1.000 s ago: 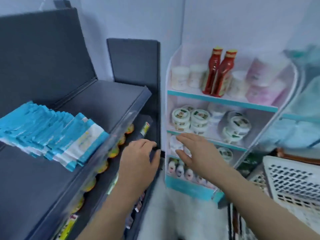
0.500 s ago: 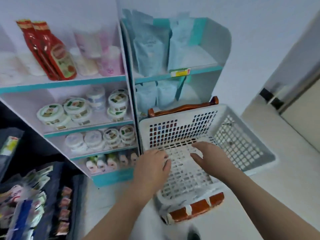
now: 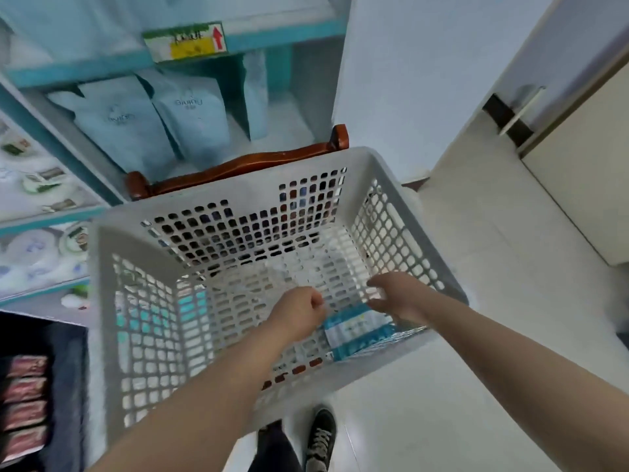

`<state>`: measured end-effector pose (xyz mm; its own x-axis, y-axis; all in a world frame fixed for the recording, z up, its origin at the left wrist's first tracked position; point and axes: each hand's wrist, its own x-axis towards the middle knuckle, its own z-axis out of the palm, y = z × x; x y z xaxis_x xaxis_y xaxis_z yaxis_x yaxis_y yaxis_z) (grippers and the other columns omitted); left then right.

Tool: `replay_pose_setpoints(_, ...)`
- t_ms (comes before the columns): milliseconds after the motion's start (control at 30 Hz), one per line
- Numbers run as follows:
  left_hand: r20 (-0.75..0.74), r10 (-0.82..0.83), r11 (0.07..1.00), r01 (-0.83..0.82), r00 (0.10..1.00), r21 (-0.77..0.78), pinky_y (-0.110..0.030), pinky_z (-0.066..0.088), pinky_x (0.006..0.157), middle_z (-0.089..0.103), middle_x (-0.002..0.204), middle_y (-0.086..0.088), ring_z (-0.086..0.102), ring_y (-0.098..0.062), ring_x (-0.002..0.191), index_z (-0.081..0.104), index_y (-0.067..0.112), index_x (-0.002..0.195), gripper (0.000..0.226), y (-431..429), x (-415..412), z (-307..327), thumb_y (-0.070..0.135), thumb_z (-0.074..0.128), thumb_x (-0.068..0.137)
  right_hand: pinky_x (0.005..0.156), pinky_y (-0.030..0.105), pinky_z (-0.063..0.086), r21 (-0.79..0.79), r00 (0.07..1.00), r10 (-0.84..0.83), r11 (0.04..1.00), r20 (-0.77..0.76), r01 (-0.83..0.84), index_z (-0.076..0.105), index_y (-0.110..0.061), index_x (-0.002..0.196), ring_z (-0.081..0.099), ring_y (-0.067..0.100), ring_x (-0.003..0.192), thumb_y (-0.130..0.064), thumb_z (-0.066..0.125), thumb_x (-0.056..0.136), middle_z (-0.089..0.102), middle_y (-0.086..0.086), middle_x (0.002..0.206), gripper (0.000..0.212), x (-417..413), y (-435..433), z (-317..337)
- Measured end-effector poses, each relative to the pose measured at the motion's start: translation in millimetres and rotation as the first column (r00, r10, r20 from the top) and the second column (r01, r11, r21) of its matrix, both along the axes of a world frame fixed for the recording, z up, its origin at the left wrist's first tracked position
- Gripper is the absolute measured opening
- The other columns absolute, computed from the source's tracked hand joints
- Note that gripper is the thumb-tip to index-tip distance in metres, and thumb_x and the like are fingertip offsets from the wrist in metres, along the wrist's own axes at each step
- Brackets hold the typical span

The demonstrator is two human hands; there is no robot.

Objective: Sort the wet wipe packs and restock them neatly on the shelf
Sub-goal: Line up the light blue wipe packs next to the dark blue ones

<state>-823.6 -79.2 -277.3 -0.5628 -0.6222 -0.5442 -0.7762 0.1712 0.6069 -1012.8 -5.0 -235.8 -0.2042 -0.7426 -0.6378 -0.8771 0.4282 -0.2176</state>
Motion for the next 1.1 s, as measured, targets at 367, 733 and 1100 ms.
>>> replay_pose_setpoints(367,0.119,-0.196,0.978,0.186,0.973,0.091,-0.026,0.040,0.067,0.059,0.101,-0.003,0.056,-0.019,0.091,0.060,0.016,0.101,0.025,2,-55,-93,0.020,0.071,0.078,0.103,0.027,0.035,0.103,0.998,-0.036,0.994,0.059,0.030,0.048,-0.012,0.139,0.045,0.023,0.131,-0.026,0.062,0.092,0.049,0.007,0.143,0.051,-43,-33,-60)
replay_pose_setpoints(733,0.108,-0.012,0.997,0.004,0.994,0.075,-0.028,0.044,0.065,0.058,0.080,0.004,0.054,-0.014,0.075,0.056,0.016,0.082,0.006,-39,-13,-89,0.014,0.059,0.087,0.108,0.032,0.038,0.178,0.992,0.059,0.981,0.107,-0.078,0.052,-0.017,0.136,0.049,0.022,0.128,-0.023,0.063,0.091,0.053,0.005,0.140,0.047,-30,-42,-73)
replay_pose_setpoints(1100,0.064,0.274,0.937,-0.281,0.960,0.206,-0.029,0.051,0.073,0.063,0.104,0.002,0.062,-0.015,0.090,0.058,0.016,0.113,0.038,-51,32,-106,0.023,0.075,0.079,0.100,0.034,0.041,0.296,0.945,0.318,0.898,0.075,-0.326,0.057,-0.022,0.130,0.052,0.024,0.118,-0.017,0.073,0.081,0.059,0.003,0.127,0.052,-3,-49,-105)
